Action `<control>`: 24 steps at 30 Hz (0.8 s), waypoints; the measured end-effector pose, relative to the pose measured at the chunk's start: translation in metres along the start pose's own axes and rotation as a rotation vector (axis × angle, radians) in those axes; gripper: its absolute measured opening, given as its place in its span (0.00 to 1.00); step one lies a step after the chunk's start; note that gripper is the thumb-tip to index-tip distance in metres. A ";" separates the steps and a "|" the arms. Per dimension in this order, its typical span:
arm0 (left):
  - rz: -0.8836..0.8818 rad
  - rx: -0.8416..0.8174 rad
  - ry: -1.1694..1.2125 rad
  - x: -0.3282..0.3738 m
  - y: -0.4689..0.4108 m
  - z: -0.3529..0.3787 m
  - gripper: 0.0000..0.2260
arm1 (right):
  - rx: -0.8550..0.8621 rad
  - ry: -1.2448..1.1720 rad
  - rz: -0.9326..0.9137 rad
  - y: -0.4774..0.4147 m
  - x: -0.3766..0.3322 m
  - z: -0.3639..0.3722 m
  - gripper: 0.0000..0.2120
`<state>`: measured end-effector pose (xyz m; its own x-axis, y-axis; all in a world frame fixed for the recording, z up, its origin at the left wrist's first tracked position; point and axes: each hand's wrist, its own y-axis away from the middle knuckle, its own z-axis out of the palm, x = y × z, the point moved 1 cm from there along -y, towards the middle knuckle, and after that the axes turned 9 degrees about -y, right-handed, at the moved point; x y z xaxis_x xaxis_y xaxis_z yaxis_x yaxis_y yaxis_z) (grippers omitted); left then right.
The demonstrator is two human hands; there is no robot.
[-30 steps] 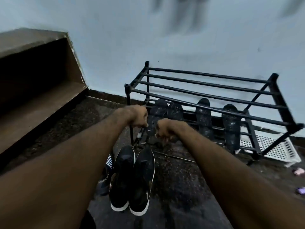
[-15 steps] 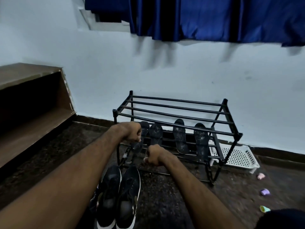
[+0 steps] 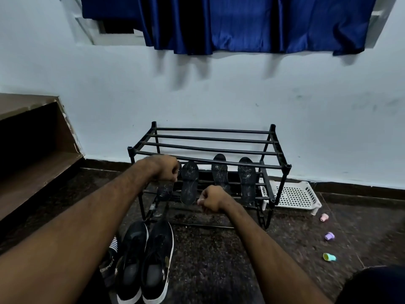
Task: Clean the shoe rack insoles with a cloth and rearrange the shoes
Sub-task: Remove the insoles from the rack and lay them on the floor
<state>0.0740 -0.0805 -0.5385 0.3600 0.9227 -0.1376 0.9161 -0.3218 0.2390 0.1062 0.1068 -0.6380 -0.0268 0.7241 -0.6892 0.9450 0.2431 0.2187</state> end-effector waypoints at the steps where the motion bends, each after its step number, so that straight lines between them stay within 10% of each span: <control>1: 0.001 0.027 -0.003 0.003 0.001 -0.003 0.02 | 0.013 -0.021 0.001 -0.001 -0.001 -0.001 0.09; 24: -0.292 0.092 -0.014 -0.008 -0.029 0.033 0.07 | -0.101 -0.713 0.200 -0.060 0.006 0.089 0.16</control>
<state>0.0508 -0.0854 -0.5765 0.0806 0.9762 -0.2013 0.9931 -0.0614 0.0996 0.0780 0.0392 -0.7171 0.3922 0.1752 -0.9030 0.8744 0.2338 0.4252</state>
